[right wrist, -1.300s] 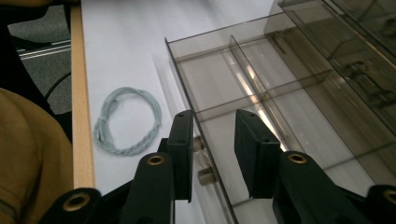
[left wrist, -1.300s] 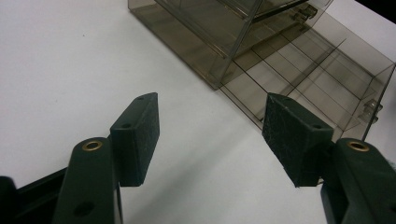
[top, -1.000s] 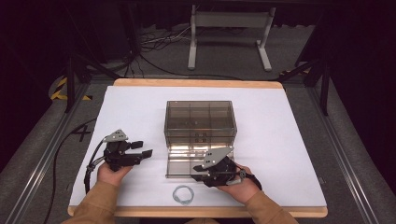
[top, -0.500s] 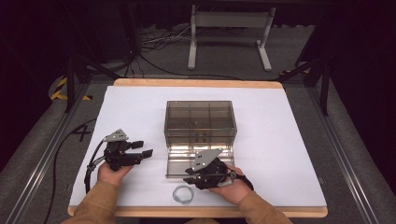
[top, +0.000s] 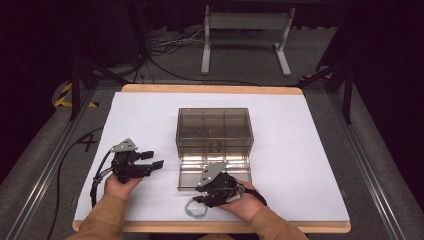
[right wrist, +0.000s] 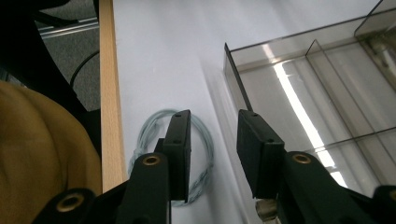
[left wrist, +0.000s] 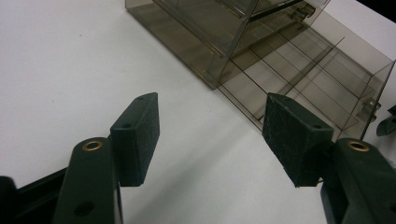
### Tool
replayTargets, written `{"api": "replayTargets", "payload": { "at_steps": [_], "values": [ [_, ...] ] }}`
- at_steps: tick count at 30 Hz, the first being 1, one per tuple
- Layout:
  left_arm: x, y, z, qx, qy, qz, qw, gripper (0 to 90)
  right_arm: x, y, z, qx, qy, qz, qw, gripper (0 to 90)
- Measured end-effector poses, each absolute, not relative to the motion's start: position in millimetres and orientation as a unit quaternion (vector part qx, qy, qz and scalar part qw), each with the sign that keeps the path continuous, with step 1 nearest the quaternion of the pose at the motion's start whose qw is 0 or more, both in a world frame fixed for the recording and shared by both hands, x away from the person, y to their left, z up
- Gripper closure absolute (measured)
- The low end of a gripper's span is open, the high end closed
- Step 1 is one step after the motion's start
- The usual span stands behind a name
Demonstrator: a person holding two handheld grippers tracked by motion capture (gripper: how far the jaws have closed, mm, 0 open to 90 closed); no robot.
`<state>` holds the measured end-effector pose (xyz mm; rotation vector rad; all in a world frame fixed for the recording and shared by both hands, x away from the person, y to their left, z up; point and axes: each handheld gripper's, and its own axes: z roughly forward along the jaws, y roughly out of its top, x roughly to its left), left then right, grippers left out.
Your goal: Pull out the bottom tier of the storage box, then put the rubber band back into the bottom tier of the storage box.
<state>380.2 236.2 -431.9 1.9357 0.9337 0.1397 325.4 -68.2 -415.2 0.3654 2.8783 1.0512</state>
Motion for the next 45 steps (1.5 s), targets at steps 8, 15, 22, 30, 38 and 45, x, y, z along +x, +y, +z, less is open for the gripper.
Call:
{"api": "replayTargets", "payload": {
  "at_steps": [8, 15, 22, 30, 38, 45],
  "values": [
    [380.5, 236.0, -432.3, 0.79, 0.384, 0.054, 0.474, 37.5, 326.9, -65.5, -423.0, 0.127, 0.942, 0.311, 0.016, 66.2],
    [380.3, 236.1, -432.1, 0.79, 0.384, 0.055, 0.474, 37.5, 325.1, -61.3, -428.5, 0.121, 0.947, 0.296, 0.015, 69.3],
    [380.3, 236.3, -432.0, 0.791, 0.382, 0.055, 0.474, 37.5, 324.6, -59.7, -429.5, 0.117, 0.95, 0.288, 0.02, 73.4],
    [378.8, 237.7, -431.7, 0.791, 0.384, 0.057, 0.473, 37.4, 325.0, -58.9, -429.7, 0.113, 0.953, 0.278, 0.032, 86.6],
    [379.3, 237.1, -432.0, 0.792, 0.383, 0.056, 0.472, 37.4, 322.7, -59.8, -425.7, 0.109, 0.954, 0.279, 0.036, 87.7],
    [379.6, 237.1, -431.9, 0.792, 0.383, 0.055, 0.473, 37.5, 322.5, -62.3, -415.6, 0.107, 0.952, 0.283, 0.042, 87.8]
  ]
}}
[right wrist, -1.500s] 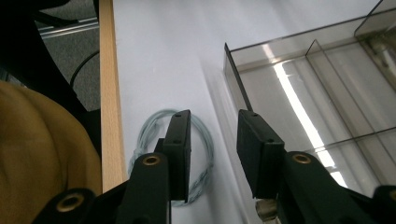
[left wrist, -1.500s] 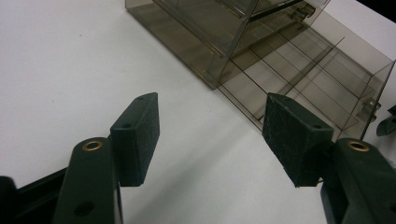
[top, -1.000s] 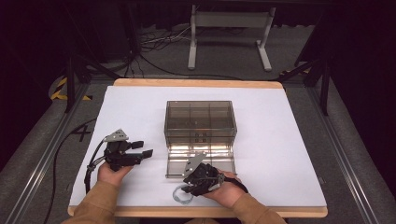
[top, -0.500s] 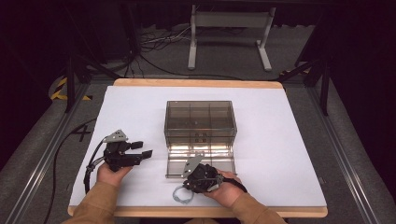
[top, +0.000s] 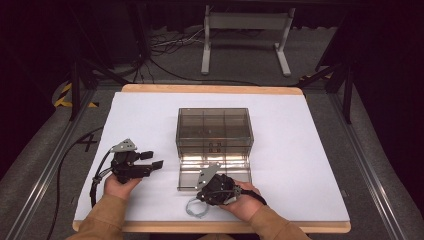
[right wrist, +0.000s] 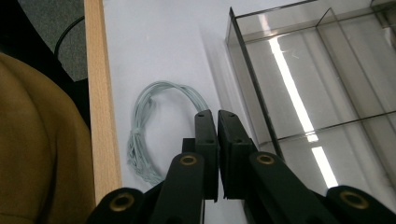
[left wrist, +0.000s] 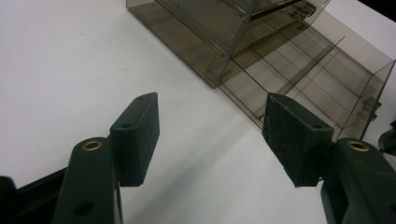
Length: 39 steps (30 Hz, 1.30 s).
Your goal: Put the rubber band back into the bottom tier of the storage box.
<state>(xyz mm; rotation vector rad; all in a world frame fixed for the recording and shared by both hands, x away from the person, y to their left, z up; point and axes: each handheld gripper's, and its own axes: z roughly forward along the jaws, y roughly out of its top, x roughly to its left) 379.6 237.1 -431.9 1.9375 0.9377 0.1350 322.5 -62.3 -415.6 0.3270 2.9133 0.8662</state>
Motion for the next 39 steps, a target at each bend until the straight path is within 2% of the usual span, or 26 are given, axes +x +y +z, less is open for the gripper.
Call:
{"api": "replayTargets", "payload": {
  "at_steps": [20, 39],
  "values": [
    [379.3, 237.6, -431.6, 0.791, 0.384, 0.055, 0.473, 37.4, 324.7, -73.9, -375.4, 0.098, 0.947, 0.298, 0.07, 87.9],
    [376.8, 238.5, -430.6, 0.791, 0.384, 0.061, 0.472, 37.4, 340.2, -89.2, -360.1, 0.136, 0.939, 0.302, 0.093, 87.9]
  ]
}}
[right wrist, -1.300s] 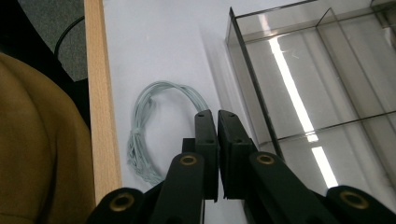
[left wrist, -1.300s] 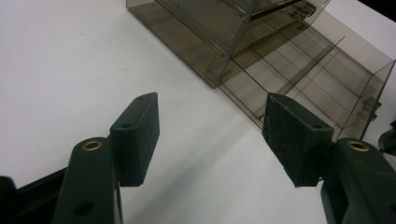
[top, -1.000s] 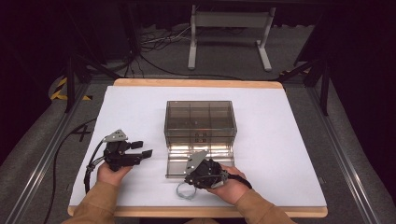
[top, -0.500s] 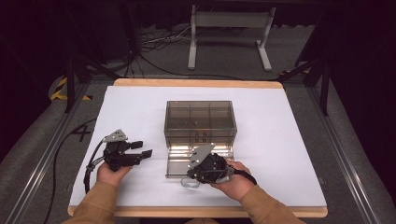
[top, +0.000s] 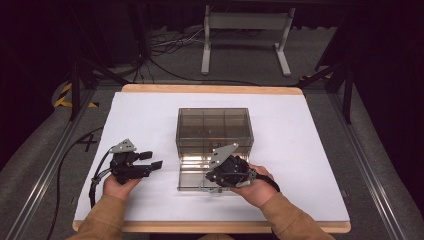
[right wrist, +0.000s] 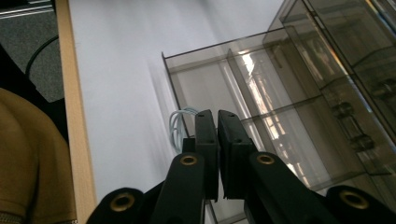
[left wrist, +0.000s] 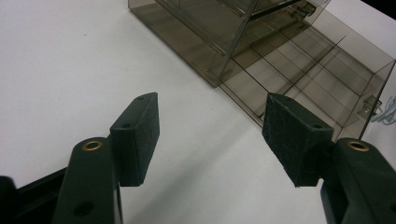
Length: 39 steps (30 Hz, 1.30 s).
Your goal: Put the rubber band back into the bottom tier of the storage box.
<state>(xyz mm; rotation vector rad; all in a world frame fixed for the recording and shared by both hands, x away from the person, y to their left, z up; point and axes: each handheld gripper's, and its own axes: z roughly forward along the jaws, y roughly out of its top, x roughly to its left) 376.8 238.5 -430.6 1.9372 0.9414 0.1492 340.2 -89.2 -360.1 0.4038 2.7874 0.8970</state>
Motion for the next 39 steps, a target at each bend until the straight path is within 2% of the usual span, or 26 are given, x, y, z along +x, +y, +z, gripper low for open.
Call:
{"api": "replayTargets", "payload": {
  "at_steps": [23, 39],
  "values": [
    [378.2, 237.7, -430.9, 0.791, 0.383, 0.062, 0.474, 37.6, 358.8, -111.8, -357.0, 0.195, 0.926, 0.301, 0.123, 88.0],
    [378.2, 237.9, -430.9, 0.79, 0.384, 0.062, 0.474, 37.6, 362.1, -106.5, -368.5, 0.196, 0.93, 0.294, 0.106, 88.1]
  ]
}}
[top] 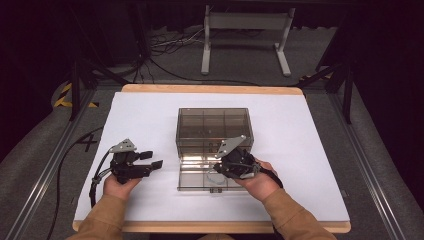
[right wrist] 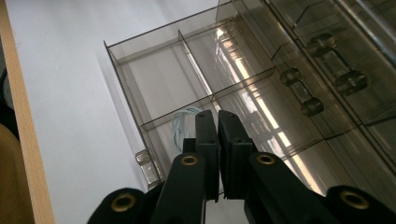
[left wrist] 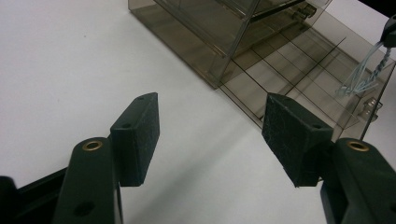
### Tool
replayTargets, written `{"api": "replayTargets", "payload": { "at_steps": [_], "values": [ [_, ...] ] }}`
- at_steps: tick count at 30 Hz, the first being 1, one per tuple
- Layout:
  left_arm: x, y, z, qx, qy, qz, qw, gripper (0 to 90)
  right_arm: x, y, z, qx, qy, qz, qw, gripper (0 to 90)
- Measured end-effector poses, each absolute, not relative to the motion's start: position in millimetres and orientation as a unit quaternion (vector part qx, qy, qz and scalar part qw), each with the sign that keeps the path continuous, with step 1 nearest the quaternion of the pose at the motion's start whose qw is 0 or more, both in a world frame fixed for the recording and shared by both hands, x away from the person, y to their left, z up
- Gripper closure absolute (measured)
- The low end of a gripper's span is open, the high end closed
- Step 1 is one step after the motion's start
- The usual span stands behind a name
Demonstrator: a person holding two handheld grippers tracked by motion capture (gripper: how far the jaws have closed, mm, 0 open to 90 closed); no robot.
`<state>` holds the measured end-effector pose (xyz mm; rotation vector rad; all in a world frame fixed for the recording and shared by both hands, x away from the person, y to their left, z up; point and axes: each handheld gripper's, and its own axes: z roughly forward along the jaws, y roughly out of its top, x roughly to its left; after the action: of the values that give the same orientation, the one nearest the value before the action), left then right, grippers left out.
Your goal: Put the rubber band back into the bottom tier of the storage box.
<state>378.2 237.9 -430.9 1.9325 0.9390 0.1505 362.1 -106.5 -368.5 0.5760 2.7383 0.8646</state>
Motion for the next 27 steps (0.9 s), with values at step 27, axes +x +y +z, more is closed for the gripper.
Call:
{"api": "replayTargets", "payload": {
  "at_steps": [27],
  "values": [
    [378.4, 238.0, -431.0, 0.79, 0.385, 0.061, 0.474, 37.6, 378.4, -107.9, -397.6, 0.21, 0.936, 0.269, 0.091, 87.3]
  ]
}}
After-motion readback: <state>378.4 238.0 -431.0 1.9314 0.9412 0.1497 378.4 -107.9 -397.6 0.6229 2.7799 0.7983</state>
